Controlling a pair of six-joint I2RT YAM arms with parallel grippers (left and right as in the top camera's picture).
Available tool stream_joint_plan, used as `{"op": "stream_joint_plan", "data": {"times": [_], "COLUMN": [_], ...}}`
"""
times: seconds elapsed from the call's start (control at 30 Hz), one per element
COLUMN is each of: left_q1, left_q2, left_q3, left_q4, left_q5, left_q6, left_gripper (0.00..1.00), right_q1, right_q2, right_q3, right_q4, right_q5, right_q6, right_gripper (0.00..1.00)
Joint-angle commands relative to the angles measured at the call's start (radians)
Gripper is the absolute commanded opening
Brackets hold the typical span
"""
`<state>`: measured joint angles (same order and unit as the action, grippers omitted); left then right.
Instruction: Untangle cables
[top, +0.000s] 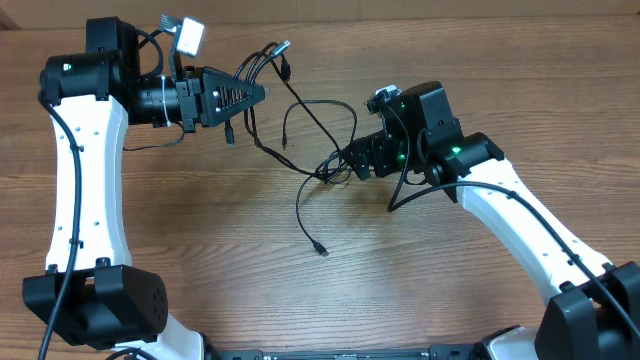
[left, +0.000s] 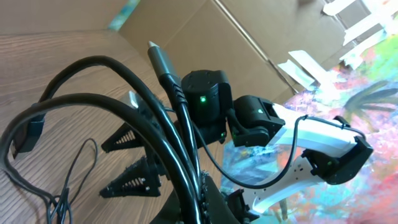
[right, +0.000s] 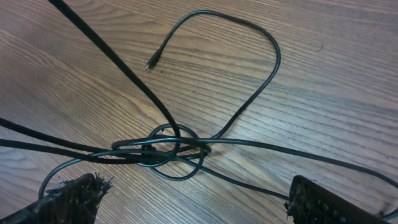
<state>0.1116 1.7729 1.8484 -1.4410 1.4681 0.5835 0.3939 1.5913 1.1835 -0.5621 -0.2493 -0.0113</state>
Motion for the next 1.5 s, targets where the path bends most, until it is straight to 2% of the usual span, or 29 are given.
{"op": "stream_joint_plan", "data": {"times": [0.0, 0.73, 0.93, 1.17, 1.23, 1.37, 1.47], "left_q1": [0.000, -0.001, -0.001, -0.001, -0.002, -0.002, -0.002], "left_q2": [-0.021, -0.021, -0.021, -0.021, -0.021, -0.021, -0.021], "left_q3": [0.014, 0.014, 0.014, 0.014, 0.014, 0.014, 0.014], "left_q4": [0.001, 0.009, 0.009, 0.016, 0.016, 0.016, 0.017], "left_q5": [-0.009, 0.004, 0.106, 0.113, 0.112, 0.112, 0.112], "left_q6": [0.011, -0.015, -0.015, -0.127, -0.144, -0.143, -0.142], "left_gripper": [0.04, 0.05, 0.05, 0.05, 0.05, 0.04, 0.04], "right_q1": [-0.003, -0.002, -0.002, -0.002, -0.002, -0.002, -0.002], "right_q2": [0.037, 0.195, 0.199, 0.200, 0.201, 0.201, 0.201], "right_q3": [0.014, 0.014, 0.014, 0.014, 0.014, 0.014, 0.014], "right_q4": [-0.003, 0.011, 0.051, 0.075, 0.085, 0.106, 0.114], "right_q5": [0.024, -0.021, -0.067, -0.067, -0.068, -0.069, -0.107], "right_q6": [0.004, 0.005, 0.005, 0.004, 0.004, 0.004, 0.004], "right_gripper": [0.94, 0.83, 0.83, 0.83, 0.80, 0.66, 0.66]}}
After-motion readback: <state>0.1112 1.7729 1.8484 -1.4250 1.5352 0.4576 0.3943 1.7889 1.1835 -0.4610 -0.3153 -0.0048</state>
